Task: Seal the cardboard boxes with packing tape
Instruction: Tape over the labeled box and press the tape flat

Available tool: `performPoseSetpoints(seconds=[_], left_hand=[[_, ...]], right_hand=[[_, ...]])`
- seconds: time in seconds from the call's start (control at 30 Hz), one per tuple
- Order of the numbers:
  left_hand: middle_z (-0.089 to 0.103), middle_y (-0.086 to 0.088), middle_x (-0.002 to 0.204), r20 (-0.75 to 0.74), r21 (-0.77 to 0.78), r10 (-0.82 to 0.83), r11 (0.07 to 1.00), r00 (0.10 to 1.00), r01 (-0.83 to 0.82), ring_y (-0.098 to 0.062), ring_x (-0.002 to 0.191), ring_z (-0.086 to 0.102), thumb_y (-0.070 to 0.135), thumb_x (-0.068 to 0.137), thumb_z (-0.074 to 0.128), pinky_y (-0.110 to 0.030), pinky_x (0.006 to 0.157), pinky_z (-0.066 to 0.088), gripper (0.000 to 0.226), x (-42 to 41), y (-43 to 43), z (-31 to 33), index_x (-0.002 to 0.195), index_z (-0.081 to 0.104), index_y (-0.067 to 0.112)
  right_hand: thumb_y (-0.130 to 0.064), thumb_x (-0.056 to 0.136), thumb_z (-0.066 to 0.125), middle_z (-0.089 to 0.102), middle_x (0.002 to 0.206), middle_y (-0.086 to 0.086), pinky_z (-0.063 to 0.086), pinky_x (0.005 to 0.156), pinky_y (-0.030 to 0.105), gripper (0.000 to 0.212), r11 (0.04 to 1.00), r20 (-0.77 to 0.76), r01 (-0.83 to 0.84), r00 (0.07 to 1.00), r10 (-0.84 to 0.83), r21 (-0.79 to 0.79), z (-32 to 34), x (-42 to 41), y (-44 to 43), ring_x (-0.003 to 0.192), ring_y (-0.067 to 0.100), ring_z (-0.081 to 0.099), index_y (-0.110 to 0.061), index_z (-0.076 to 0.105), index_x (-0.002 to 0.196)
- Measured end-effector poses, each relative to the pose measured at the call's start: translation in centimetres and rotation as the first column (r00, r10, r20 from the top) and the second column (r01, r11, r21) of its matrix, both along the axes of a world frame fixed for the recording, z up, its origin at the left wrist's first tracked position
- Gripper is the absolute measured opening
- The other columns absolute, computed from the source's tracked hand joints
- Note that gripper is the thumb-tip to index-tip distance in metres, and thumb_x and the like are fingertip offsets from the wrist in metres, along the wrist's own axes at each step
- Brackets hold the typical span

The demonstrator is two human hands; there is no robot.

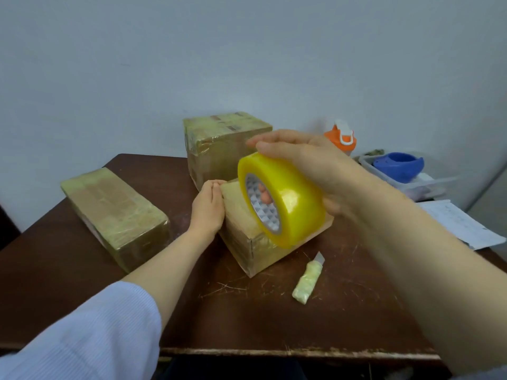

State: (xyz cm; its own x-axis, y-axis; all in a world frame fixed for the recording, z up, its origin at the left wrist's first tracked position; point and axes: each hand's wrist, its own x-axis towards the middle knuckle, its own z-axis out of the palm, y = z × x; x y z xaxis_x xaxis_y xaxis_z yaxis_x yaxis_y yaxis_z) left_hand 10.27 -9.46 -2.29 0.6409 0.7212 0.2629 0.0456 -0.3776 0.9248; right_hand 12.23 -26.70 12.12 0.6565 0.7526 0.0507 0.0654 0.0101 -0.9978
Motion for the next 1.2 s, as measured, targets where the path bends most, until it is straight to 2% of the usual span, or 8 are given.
performPoseSetpoints(seconds=[0.23, 0.57, 0.7, 0.77, 0.83, 0.97, 1.07, 1.2], left_hand=[[0.054, 0.0, 0.103, -0.073, 0.065, -0.007, 0.998, 0.997, 0.011, -0.015, 0.098, 0.047, 0.015, 0.101, 0.028, -0.024, 0.079, 0.033, 0.034, 1.1, 0.0, 0.2, 0.112, 0.058, 0.007], [0.056, 0.0, 0.106, -0.127, 0.079, -0.082, 0.993, 0.988, 0.092, -0.014, 0.098, 0.048, 0.019, 0.102, 0.027, -0.025, 0.081, 0.034, 0.035, 1.6, 0.5, 0.3, 0.112, 0.058, 0.01], [0.055, -0.006, 0.119, -0.311, 0.201, -0.073, 0.969, 0.948, 0.14, -0.021, 0.11, 0.05, 0.018, 0.103, 0.024, -0.028, 0.087, 0.037, 0.036, 1.5, 0.6, 1.8, 0.123, 0.053, 0.01], [0.048, -0.012, 0.136, -0.468, 0.399, 0.069, 0.906, 0.881, 0.141, -0.029, 0.125, 0.044, 0.014, 0.101, 0.028, -0.038, 0.102, 0.037, 0.039, 1.6, 0.3, 3.3, 0.136, 0.043, 0.008], [0.028, -0.014, 0.152, -0.53, 0.56, 0.17, 0.806, 0.831, 0.192, -0.029, 0.14, 0.026, 0.013, 0.098, 0.031, -0.043, 0.114, 0.021, 0.049, 2.2, -0.8, 4.8, 0.146, 0.026, 0.007], [0.001, -0.008, 0.159, -0.572, 0.679, 0.257, 0.681, 0.779, 0.274, -0.021, 0.147, -0.003, 0.034, 0.1, 0.013, -0.042, 0.117, -0.007, 0.059, 3.3, -3.9, 5.7, 0.151, 0.003, 0.007], [0.005, -0.007, 0.159, -0.453, 0.763, 0.271, 0.61, 0.849, 0.212, -0.021, 0.147, -0.002, 0.032, 0.098, 0.019, -0.042, 0.118, -0.006, 0.06, 3.5, -4.9, 4.9, 0.151, 0.007, 0.008], [0.011, -0.007, 0.159, -0.326, 0.822, 0.032, 0.504, 0.945, 0.266, -0.022, 0.147, 0.002, 0.029, 0.098, 0.027, -0.036, 0.118, -0.002, 0.057, 4.7, -4.3, 5.2, 0.151, 0.015, 0.011]], right_hand=[[-0.02, 0.087, 0.064, 0.065, 0.076, 0.018, 0.055, 0.048, 0.036, 0.017, 0.978, -0.096, -0.02, 0.995, 0.0, -0.209, -2.6, -2.8, -5.0, 0.048, 0.027, 0.064, -0.01, 0.064, 0.101], [-0.025, 0.089, 0.063, 0.067, 0.08, 0.028, 0.056, 0.057, 0.042, 0.008, 0.952, -0.133, 0.042, 0.987, -0.086, -0.304, -9.2, -2.9, -7.0, 0.053, 0.033, 0.065, -0.02, 0.069, 0.091], [-0.026, 0.089, 0.063, 0.067, 0.08, 0.025, 0.057, 0.062, 0.044, 0.014, 0.942, -0.172, -0.013, 0.984, -0.048, -0.336, -8.9, -2.1, -6.4, 0.054, 0.031, 0.065, -0.017, 0.066, 0.099], [-0.025, 0.089, 0.064, 0.067, 0.075, 0.021, 0.057, 0.063, 0.046, 0.015, 0.936, -0.217, -0.046, 0.976, -0.034, -0.35, -8.7, -1.8, -6.0, 0.055, 0.032, 0.065, -0.017, 0.065, 0.101], [-0.023, 0.089, 0.064, 0.066, 0.069, 0.02, 0.057, 0.063, 0.047, 0.017, 0.933, -0.245, -0.058, 0.969, -0.033, -0.354, -8.7, -1.7, -5.8, 0.054, 0.033, 0.064, -0.015, 0.064, 0.104], [-0.022, 0.089, 0.064, 0.065, 0.072, 0.022, 0.056, 0.065, 0.046, 0.02, 0.933, -0.263, -0.054, 0.964, -0.044, -0.357, -8.9, -1.4, -6.0, 0.054, 0.033, 0.063, -0.015, 0.063, 0.107], [-0.021, 0.09, 0.063, 0.064, 0.071, 0.021, 0.056, 0.059, 0.04, 0.02, 0.938, -0.276, -0.065, 0.96, -0.034, -0.339, -8.8, -1.1, -6.3, 0.051, 0.031, 0.062, -0.016, 0.062, 0.109], [-0.021, 0.089, 0.063, 0.063, 0.081, 0.024, 0.055, 0.051, 0.034, 0.024, 0.939, -0.33, -0.103, 0.944, -0.012, -0.328, -8.8, -0.5, -6.4, 0.049, 0.029, 0.062, -0.016, 0.061, 0.112]])
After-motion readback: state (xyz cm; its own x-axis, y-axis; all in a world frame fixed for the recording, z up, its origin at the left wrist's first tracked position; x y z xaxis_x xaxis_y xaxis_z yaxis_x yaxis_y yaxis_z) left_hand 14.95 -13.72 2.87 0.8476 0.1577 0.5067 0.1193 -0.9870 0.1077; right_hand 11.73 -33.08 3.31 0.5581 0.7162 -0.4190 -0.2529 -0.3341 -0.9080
